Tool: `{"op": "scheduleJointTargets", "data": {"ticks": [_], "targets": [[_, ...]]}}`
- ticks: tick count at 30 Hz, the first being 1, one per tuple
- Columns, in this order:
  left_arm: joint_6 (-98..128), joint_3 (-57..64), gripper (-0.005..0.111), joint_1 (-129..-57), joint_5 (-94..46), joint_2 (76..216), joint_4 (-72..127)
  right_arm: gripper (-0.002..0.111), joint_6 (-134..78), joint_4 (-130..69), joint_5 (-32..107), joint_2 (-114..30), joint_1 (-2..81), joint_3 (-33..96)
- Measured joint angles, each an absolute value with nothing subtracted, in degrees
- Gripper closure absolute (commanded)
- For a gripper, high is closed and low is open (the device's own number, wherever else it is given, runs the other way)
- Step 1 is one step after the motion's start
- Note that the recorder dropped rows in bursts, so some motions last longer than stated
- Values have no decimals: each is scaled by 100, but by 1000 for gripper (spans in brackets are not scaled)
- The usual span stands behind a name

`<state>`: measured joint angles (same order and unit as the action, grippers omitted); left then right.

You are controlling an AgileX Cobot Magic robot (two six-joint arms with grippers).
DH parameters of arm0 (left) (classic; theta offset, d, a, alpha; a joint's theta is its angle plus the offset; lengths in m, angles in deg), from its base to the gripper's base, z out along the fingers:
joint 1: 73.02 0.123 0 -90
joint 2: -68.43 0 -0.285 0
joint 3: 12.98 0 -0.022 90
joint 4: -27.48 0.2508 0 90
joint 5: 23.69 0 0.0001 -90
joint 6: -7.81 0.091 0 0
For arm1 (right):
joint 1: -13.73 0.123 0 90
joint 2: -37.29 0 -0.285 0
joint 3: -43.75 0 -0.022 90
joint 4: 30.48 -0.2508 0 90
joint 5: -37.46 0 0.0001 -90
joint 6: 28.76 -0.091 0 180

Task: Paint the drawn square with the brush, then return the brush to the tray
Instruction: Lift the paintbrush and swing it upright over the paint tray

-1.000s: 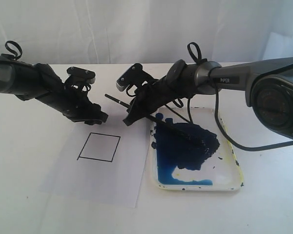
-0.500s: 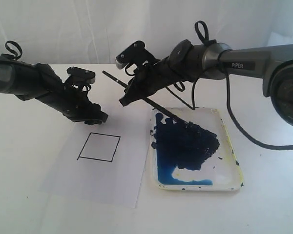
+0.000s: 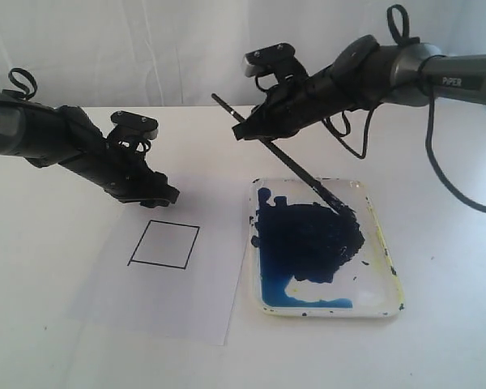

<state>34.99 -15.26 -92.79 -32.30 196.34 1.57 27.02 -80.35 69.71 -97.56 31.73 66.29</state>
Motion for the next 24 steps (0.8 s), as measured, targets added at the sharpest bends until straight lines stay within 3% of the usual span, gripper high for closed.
{"op": "scheduleJointTargets", "data": {"ticks": [24], "targets": [[3499,-1539,47,-9279,-3220,19646,157,108,6393,-12868,7339,-8982,2567,4890]]}}
